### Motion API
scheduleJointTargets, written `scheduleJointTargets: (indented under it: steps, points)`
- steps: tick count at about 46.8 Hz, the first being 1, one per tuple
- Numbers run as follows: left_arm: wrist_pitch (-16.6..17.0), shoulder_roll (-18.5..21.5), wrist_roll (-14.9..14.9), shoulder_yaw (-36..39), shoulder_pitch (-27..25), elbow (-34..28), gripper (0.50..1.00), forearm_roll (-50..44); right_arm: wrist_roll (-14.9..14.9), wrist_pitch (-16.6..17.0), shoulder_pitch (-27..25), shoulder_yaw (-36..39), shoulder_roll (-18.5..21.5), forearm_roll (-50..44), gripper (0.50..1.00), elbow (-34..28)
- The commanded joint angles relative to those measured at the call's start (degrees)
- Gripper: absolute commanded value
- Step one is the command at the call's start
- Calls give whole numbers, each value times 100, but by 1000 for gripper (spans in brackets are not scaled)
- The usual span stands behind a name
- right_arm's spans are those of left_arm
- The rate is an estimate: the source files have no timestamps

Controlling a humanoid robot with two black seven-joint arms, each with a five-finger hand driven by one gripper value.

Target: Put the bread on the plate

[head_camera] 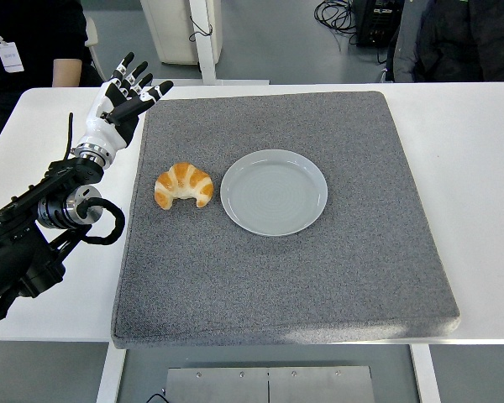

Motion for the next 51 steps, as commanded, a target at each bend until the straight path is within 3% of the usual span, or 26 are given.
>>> scheduleJointTargets:
  steps: [1,51]
  points:
    - [-8,-6,-9,0,7,-7,972,0,0,1,0,0,0,-1,1000,0]
    - [-17,-32,-9,-18,-2,1,972,-9,0,1,0,0,0,-1,1000,-9]
